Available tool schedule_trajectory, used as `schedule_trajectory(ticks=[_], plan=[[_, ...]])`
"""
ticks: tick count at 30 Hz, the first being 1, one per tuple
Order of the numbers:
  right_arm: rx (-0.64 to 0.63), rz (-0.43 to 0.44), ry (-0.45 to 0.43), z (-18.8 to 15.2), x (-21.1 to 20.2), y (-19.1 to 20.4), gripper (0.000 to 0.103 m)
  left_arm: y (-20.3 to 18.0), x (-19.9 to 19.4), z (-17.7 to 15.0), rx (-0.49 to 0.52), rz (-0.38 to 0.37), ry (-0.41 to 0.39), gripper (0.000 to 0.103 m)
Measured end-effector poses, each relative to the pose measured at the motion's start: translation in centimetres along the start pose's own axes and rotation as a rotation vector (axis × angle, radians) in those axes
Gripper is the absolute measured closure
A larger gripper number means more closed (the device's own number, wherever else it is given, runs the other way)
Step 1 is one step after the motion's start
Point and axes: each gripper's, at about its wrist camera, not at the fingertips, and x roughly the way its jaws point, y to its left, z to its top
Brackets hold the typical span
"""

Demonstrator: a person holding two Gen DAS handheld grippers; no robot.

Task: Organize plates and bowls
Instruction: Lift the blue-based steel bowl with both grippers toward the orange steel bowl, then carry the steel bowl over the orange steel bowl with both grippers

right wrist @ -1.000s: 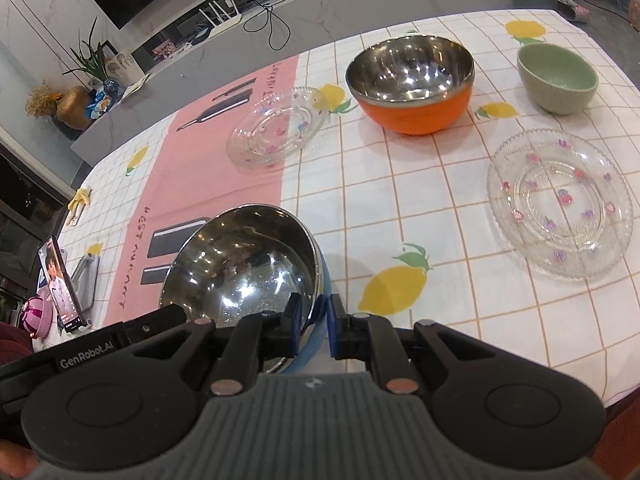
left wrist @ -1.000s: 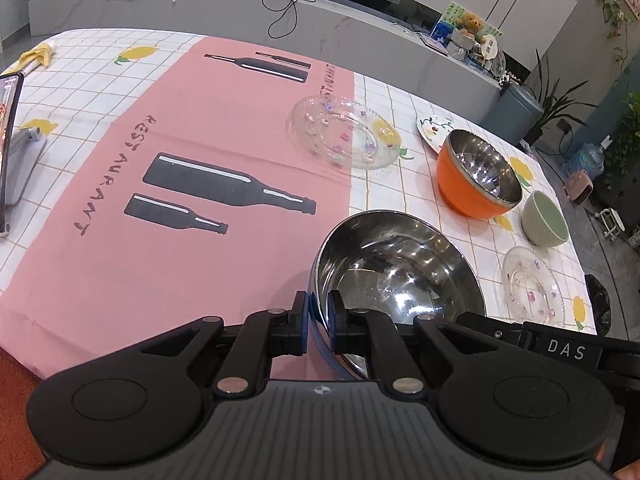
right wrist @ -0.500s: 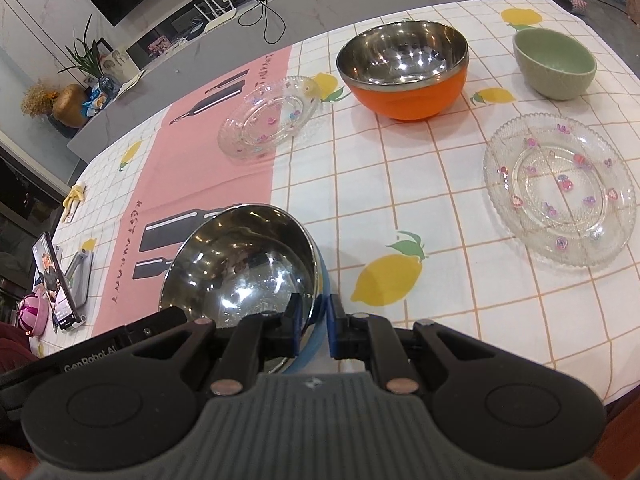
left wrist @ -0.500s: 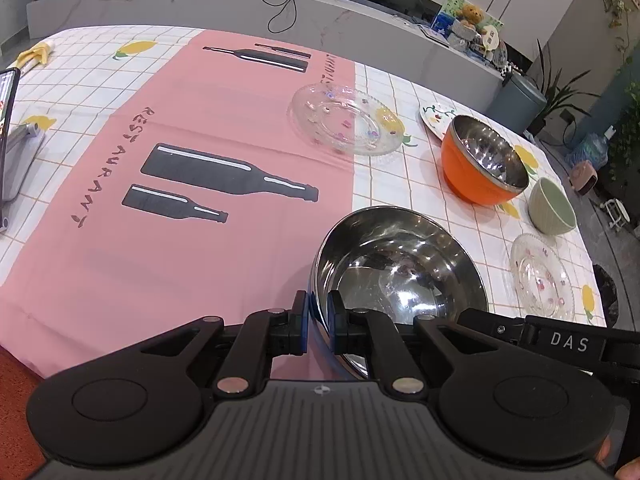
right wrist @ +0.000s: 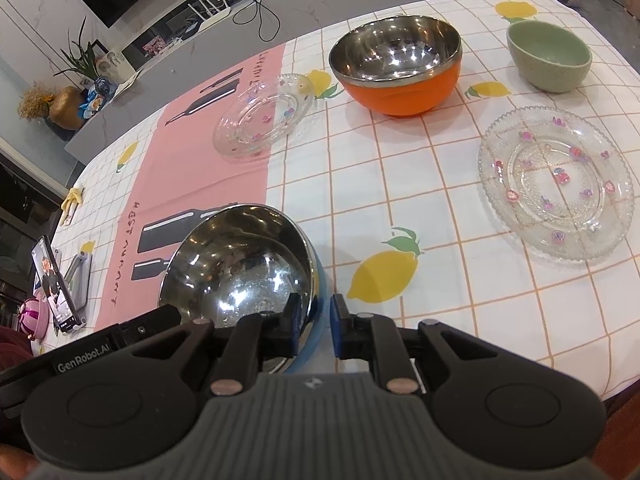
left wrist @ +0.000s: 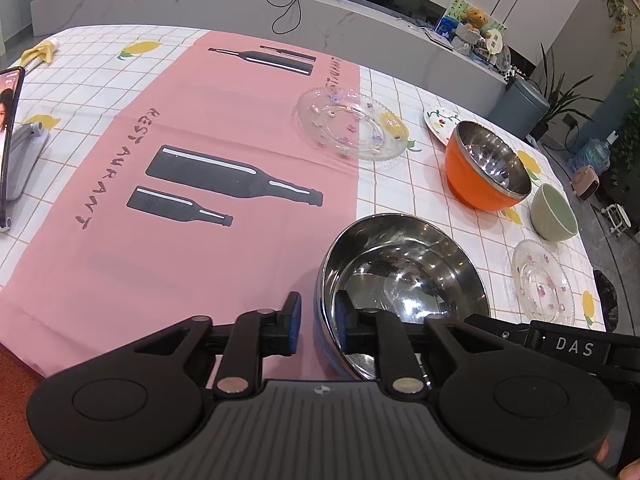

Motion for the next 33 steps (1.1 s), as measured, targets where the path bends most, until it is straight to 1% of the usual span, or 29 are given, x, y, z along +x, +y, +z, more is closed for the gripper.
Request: schedule_trajectory(ticks=[1, 2, 4, 7, 8, 10, 12, 15, 20, 22, 25, 29, 33], plan=[[0.000, 0.000, -0.002, 0.0, -0.1, 0.0, 0.073, 0.0, -0.1, 0.1, 0.002, 0.004, -0.005, 0.075], [0.001, 0.000, -0.003, 0.1, -0.2, 0.0, 0.071, -0.1, -0.2, 0.1, 0.006, 0.007, -0.013, 0.072], [0.000, 0.003, -0.007, 0.1, -0.3, 0.1, 0.070, -0.1, -0.4, 0.3, 0.012, 0.007, -0.022, 0.068], [-0.007, 0.003, -0.017, 0.2, -0.7, 0.3, 0.068, -0.3, -0.8, 0.5, 0.026, 0.010, -0.046, 0.064], [-0.014, 0.003, -0.026, 0.2, -1.0, 0.4, 0.068, -0.4, -1.1, 0.6, 0.043, 0.009, -0.066, 0.062], [-0.035, -0.004, -0.057, 0.2, -1.7, 0.8, 0.066, -0.9, -2.2, 0.8, 0.088, -0.007, -0.142, 0.054], [-0.057, -0.008, -0.097, 0.5, -2.6, 1.1, 0.065, -1.6, -3.5, 1.2, 0.129, -0.014, -0.208, 0.048], [-0.079, -0.022, -0.157, 1.1, -3.8, 1.2, 0.060, -2.8, -4.4, 2.3, 0.173, -0.042, -0.241, 0.048], [-0.075, -0.055, -0.233, 2.7, -5.6, 0.3, 0.060, -4.6, -4.7, 4.3, 0.193, -0.120, -0.226, 0.048], [-0.060, -0.065, -0.248, 3.4, -5.9, -0.5, 0.060, -5.4, -4.3, 5.2, 0.193, -0.157, -0.203, 0.047], [-0.030, -0.085, -0.261, 4.6, -6.0, -1.8, 0.060, -6.5, -3.5, 6.3, 0.205, -0.193, -0.165, 0.047], [-0.001, -0.099, -0.275, 6.0, -6.0, -3.0, 0.059, -8.2, -2.0, 7.6, 0.259, -0.213, -0.123, 0.046], [0.005, -0.135, -0.287, 7.7, -5.3, -4.0, 0.057, -9.3, -0.6, 9.1, 0.247, -0.227, -0.108, 0.046]])
